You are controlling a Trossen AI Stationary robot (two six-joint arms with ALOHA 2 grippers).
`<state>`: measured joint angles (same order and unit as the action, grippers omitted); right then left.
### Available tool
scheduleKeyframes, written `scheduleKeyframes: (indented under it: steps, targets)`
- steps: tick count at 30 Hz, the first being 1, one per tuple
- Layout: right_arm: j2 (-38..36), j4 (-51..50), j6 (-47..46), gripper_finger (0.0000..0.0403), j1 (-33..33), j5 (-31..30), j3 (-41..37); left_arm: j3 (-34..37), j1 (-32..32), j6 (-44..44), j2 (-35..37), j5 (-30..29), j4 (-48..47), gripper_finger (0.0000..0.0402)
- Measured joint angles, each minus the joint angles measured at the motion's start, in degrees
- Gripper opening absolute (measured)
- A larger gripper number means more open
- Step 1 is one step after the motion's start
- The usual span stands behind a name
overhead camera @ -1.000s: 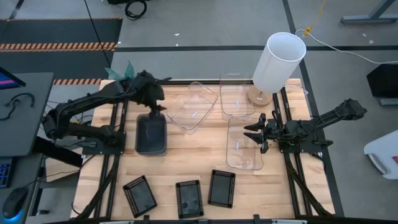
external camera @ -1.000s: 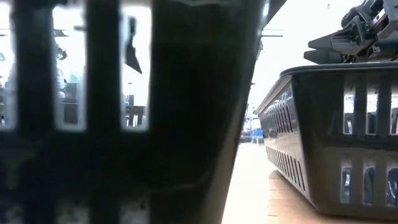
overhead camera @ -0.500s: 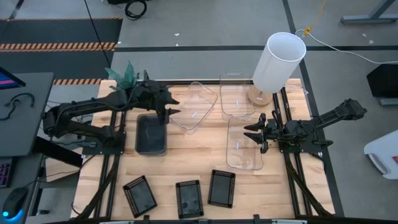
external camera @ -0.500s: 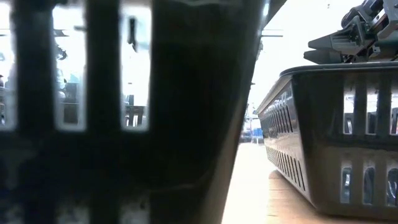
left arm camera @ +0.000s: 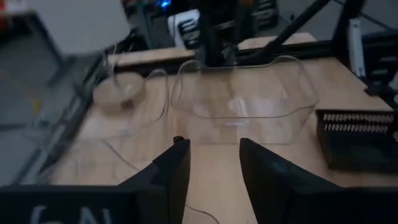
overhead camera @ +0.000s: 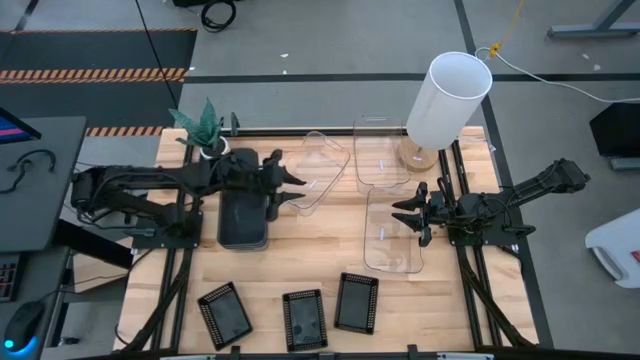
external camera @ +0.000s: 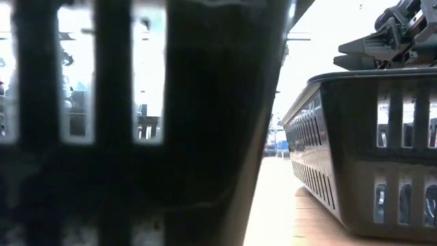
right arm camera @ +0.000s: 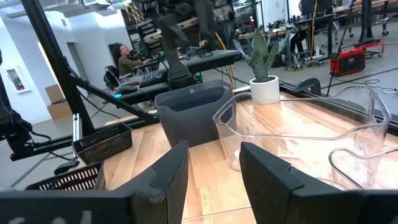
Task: Stack baskets by color
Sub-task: Stack the bottom transparent bin on top of the top left transparent bin
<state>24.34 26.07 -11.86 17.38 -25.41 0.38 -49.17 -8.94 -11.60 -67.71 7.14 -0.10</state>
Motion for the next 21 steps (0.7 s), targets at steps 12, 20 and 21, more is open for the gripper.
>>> scheduleKeyframes:
  steps: [12, 20, 21]
  targets:
    - [0.0, 0.0, 0.0, 0.0149, 0.0, 0.0, 0.0, 12.1, 2.0, -2.7, 14.3, 0.6, 12.9, 0.0082]
    - [0.0, 0.0, 0.0, 0.0149, 0.0, 0.0, 0.0, 16.5, 2.0, 0.7, 26.3, 0.7, 6.0, 0.0043]
    - [0.0, 0.0, 0.0, 0.0149, 0.0, 0.0, 0.0, 16.9, 2.0, 0.8, 27.8, 0.7, 5.2, 0.0038]
